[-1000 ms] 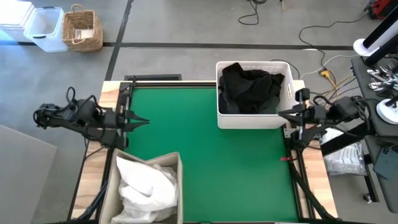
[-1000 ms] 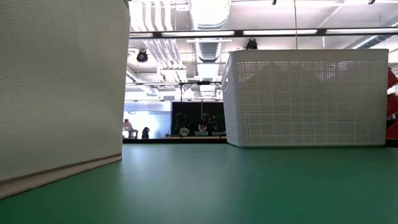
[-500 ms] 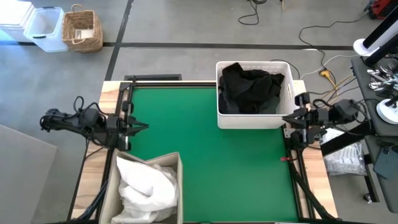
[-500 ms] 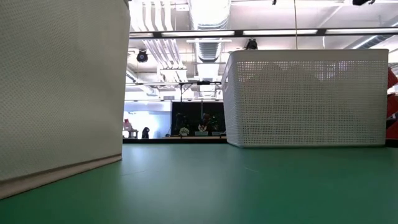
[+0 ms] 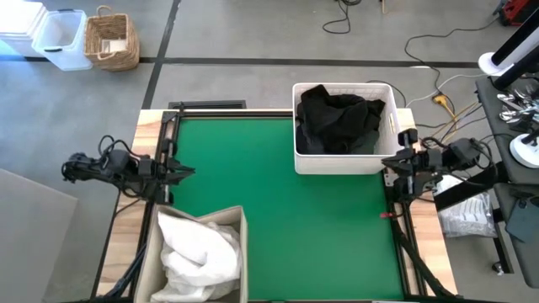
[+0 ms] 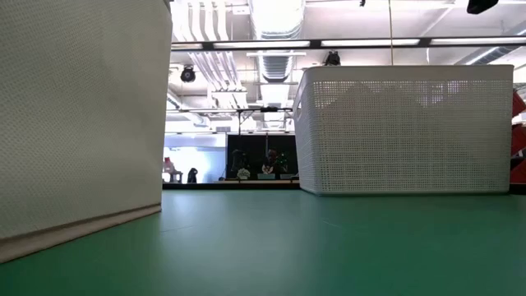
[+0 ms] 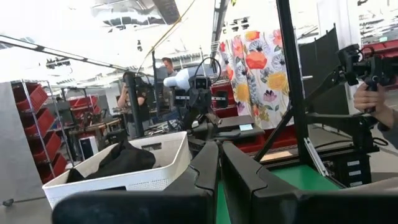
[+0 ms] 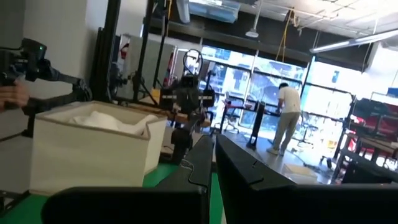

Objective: Sort clothes
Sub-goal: Return to Home Position

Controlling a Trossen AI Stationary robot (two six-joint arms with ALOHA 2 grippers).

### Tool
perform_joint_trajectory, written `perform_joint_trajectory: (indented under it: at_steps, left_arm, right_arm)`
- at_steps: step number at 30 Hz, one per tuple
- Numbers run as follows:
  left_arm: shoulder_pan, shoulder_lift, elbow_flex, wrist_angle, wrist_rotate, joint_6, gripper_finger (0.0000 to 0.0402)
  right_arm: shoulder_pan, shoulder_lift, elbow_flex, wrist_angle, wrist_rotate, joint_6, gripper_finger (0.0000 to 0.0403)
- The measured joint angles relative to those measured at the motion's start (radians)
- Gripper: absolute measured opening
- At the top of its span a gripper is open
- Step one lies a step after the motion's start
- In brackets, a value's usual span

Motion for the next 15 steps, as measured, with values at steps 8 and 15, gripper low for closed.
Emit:
perform_joint_trajectory:
  at_steps: [8,15]
  left_arm:
    - [0.0,-0.083,-0.064,-0.002,0.018,-0.009,0.0]
    - [0.0,-0.109,-0.069,-0.038,0.051,-0.033,0.0]
  right_arm:
    - [0.0,0.001,-0.013,0.003,-0.011,0.021,0.0013]
    - [0.0,0.001,-0.072,0.056,-0.012,0.002,0.0013]
